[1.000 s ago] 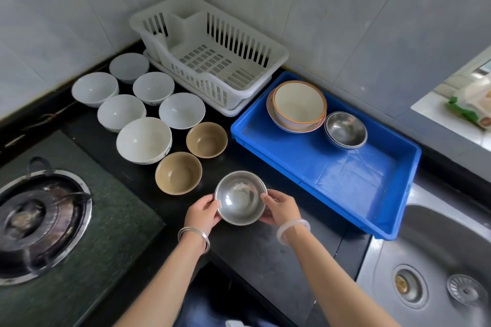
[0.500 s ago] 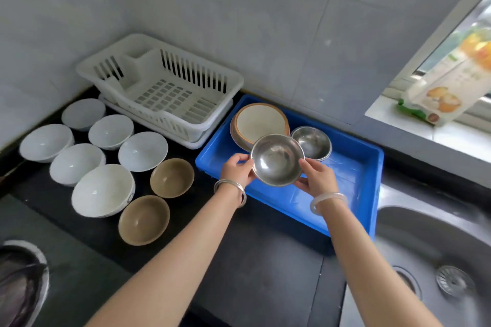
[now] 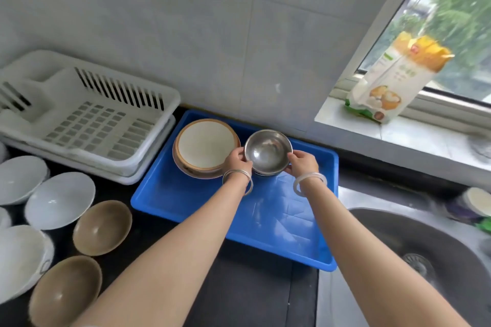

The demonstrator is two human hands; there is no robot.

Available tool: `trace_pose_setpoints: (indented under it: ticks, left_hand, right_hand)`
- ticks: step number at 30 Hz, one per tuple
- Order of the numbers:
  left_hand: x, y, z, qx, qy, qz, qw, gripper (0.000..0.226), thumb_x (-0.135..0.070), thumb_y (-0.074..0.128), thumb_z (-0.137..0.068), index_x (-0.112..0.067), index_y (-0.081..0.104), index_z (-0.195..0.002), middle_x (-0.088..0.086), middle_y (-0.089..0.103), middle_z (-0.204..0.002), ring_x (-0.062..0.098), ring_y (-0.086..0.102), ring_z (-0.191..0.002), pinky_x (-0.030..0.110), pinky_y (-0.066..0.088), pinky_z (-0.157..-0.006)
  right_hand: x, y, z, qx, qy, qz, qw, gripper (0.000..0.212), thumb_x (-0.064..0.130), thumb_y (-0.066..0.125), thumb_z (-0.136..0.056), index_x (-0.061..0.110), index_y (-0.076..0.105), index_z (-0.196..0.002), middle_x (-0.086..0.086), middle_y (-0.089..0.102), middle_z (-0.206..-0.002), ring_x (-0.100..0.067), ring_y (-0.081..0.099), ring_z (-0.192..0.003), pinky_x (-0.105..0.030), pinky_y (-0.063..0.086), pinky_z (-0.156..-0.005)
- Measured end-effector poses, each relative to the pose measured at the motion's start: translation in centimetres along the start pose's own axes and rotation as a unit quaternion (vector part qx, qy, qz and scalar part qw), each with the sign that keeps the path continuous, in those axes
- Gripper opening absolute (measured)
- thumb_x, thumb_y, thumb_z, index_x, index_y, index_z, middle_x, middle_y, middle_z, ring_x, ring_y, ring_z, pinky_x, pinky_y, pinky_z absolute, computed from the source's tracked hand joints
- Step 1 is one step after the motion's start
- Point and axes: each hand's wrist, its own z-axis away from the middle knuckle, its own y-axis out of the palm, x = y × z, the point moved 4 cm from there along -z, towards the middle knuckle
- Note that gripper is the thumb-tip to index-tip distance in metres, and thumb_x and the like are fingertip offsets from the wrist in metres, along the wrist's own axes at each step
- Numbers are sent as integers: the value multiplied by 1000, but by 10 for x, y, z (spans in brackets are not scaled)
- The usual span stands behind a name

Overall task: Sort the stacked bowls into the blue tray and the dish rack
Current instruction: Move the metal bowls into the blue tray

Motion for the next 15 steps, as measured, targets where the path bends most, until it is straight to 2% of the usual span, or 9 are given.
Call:
trace_pose_setpoints:
  ticks: [2,6,9,12,15]
  left_hand:
    - [0,3,-3,-2,15,-55,998,41,-1,55,-85,-9,52,-126,10,62,-124,26,57,-114,29,43,-89]
    - [2,7,-8,-20,35,-126,991,35,-5,53,-87,-11,56,-122,10,64,-122,29,57,-113,33,44,-88]
    - [6,9,-10,-29,54,-147,987,30,-3,51,-87,-10,59,-115,12,65,-118,31,58,-110,36,47,-87]
    - [10,10,-10,-31,66,-157,985,27,-3,47,-87,-13,60,-108,12,67,-109,33,60,-101,37,50,-84]
    - [14,12,-8,-26,68,-151,986,27,-3,46,-87,-13,58,-108,13,66,-105,33,60,-98,39,52,-83]
  right_hand:
    - [3,1,-1,-8,-9,37,999,23,10,46,-86,5,68,-86,-15,66,-81,-38,64,-94,-51,50,-92]
    - [2,3,-4,-32,-22,91,995,28,12,44,-85,-4,65,-93,-24,69,-92,-40,63,-95,-51,50,-89]
    - [-3,5,-5,-38,-30,128,991,29,12,42,-86,-3,65,-94,-23,69,-92,-38,63,-91,-41,52,-81]
    - [-8,8,-6,-42,-41,166,984,24,11,41,-88,2,64,-88,-17,65,-85,-32,56,-78,-32,38,-63]
    - [-12,11,-7,-47,-50,161,985,28,12,42,-90,5,64,-106,-16,63,-102,-29,55,-87,-29,38,-70]
